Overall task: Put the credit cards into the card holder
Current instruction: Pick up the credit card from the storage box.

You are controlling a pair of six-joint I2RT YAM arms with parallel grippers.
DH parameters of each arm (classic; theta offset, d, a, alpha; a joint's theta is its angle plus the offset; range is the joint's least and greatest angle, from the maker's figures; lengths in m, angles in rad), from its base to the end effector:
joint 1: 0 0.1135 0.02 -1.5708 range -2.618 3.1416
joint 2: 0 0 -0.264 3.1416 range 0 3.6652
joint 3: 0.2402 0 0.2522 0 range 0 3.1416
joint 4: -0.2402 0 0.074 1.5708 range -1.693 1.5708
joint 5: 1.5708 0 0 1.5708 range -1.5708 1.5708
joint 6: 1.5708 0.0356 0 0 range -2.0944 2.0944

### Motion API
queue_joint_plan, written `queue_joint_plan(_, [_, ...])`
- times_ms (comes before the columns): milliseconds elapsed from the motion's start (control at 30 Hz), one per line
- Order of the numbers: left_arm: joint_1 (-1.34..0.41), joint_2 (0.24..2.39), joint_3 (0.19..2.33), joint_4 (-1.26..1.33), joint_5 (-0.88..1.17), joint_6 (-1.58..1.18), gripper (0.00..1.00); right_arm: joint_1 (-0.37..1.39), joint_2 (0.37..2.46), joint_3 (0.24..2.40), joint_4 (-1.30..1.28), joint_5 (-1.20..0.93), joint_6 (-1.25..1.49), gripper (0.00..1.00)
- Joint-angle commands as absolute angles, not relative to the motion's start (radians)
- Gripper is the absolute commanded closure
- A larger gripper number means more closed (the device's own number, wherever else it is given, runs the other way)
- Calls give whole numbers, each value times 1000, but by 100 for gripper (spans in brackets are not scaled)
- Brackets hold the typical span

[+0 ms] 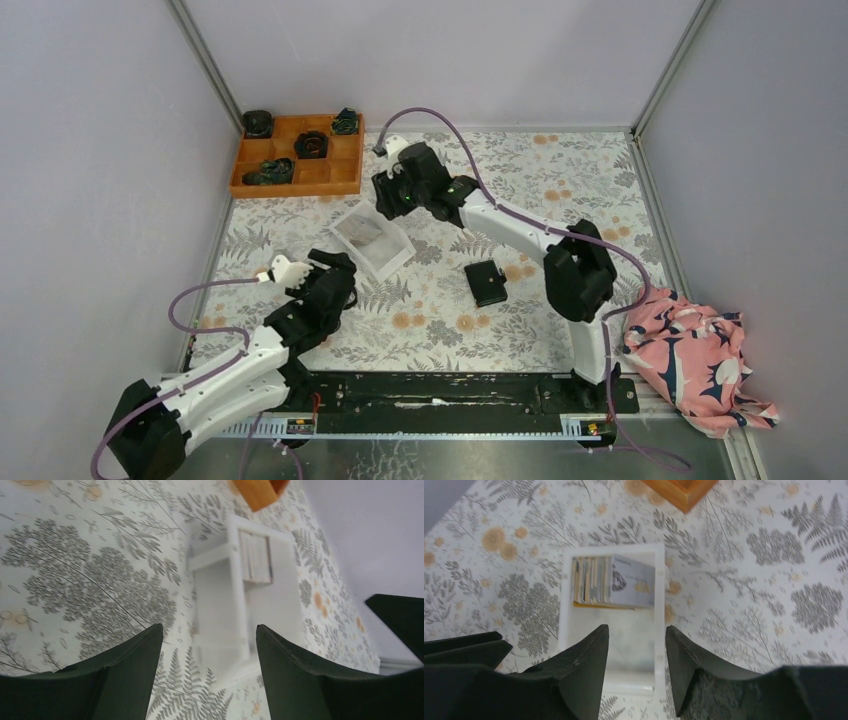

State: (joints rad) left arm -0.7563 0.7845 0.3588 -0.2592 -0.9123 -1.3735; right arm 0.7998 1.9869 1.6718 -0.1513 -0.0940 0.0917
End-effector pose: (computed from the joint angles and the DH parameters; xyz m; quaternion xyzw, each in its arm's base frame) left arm 0.1322 -0.0860 0.1929 -0.4262 0.7155 -0.1437 0.5346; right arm 0.3293 0.3437 0.2869 -0.3180 0.7891 0.2620 0.4555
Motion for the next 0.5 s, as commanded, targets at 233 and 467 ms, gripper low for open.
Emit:
queue_joint_plan(233, [-451, 854, 287, 49, -618, -1223, 24, 806, 2249, 2092, -268, -284, 75, 46])
queue_joint_plan(467, [-343, 936, 235, 198, -454, -1206, 26, 807, 2378, 2217, -302, -336, 99, 45])
